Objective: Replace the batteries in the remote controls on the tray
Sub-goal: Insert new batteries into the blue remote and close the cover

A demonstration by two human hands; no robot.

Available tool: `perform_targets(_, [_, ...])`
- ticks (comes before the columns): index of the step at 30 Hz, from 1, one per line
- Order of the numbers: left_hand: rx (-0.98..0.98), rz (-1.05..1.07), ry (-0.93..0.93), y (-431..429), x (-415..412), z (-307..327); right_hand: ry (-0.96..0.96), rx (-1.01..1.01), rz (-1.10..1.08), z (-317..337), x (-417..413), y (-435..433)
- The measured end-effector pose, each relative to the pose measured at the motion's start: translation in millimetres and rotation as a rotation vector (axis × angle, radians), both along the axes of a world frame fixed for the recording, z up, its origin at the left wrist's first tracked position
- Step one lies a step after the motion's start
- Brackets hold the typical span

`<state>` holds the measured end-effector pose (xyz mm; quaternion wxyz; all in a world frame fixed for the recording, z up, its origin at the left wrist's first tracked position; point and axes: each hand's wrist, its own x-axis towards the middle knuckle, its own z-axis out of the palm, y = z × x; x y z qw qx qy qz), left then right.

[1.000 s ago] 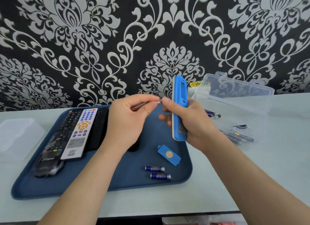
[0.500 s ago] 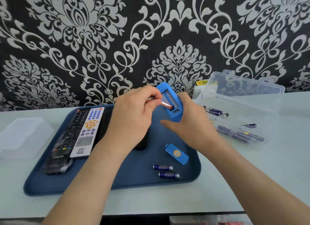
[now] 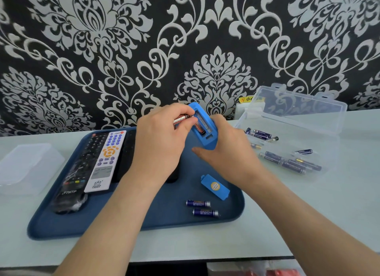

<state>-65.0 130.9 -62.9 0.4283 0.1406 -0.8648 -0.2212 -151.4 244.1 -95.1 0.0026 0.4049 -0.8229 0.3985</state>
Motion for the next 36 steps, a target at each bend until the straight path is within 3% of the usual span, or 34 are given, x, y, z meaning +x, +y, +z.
perform_targets(9, [0.126,0.059,0.060,-1,-3,-1,-0.118,-0.062,-0.002,2,5,-3])
perform_targets(18, [-0.347,0.063,-0.089,1,-5,-22,-0.189,-0.034,-0.055,5,3,-3])
perform_targets(31, [-0.497,0.039,-0.288,-2,-2,-27,-0.361,-0.026,-0.006,4,0,3])
perform_targets(33, [-0.412,0.014,-0.281,-2,-1,-25,-0.471,-0.040,0.031,6,0,4])
perform_targets(36, [0.060,-0.015,-0.169,0,0,-18,-0.683,-0.083,0.098,13,-1,7])
